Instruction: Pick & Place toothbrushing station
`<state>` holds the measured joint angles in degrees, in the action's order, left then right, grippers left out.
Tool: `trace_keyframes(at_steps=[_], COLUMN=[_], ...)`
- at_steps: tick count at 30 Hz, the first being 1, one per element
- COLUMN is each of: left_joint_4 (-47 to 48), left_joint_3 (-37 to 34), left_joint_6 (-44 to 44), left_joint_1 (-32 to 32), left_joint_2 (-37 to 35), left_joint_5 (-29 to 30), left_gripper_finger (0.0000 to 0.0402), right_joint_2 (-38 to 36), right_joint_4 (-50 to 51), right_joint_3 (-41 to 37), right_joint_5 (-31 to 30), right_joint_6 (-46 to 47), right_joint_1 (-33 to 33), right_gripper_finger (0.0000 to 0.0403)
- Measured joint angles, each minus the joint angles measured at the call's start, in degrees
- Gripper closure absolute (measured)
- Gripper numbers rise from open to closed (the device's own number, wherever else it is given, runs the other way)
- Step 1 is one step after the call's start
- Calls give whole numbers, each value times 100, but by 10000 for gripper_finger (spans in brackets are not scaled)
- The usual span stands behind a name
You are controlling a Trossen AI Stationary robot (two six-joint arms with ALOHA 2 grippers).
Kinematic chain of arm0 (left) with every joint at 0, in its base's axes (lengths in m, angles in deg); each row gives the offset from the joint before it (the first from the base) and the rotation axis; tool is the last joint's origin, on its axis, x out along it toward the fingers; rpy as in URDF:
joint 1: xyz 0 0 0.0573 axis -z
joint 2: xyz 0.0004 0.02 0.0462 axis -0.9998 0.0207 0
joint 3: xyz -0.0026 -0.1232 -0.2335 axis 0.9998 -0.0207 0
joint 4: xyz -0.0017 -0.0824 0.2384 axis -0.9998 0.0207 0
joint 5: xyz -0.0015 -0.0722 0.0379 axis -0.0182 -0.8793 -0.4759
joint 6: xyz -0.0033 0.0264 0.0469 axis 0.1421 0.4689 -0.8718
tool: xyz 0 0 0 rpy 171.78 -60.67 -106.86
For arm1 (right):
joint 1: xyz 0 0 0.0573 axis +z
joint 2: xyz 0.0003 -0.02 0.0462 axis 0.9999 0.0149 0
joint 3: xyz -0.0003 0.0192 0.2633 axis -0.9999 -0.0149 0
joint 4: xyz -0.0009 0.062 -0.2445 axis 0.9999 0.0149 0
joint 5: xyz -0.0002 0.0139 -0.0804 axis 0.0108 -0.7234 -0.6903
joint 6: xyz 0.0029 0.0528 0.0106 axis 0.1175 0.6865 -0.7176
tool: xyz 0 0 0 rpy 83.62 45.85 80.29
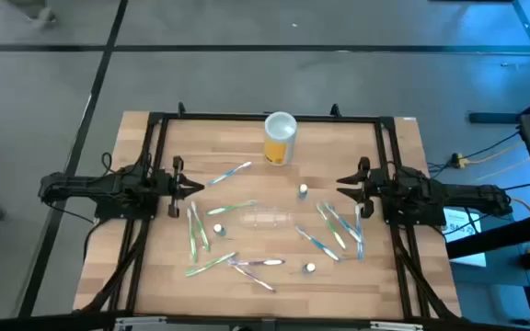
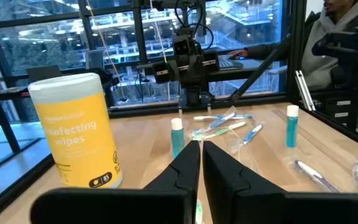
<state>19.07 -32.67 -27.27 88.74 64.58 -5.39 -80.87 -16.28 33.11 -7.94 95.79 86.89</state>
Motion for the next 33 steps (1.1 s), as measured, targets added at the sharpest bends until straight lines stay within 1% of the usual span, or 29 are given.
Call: trace_keyframes(at_steps=[9,21,24,30,33], left_joint_4=[0,0,0,0,1], left_joint_3=[-1,1,0,1,-1], left_joint_6=[0,2,1,20,20], left_joint_1=[0,0,0,0,0], left_joint_2=[0,0,0,0,0], left_joint_5=[-13,-13,-13,-66,-61], left_gripper_finger=[386,387,386,386,387], right_joint_2=[1,-1,1,1,8], right_joint_4=[2,13,301,1109,1124], right_joint_3=[1,3,117,655,746], right_joint_5=[150,152,151,151,140], right_joint_6=[7,2,2,2,73], right_joint_1=[2,0,0,0,1], right_gripper_finger=[266,266,266,266,266])
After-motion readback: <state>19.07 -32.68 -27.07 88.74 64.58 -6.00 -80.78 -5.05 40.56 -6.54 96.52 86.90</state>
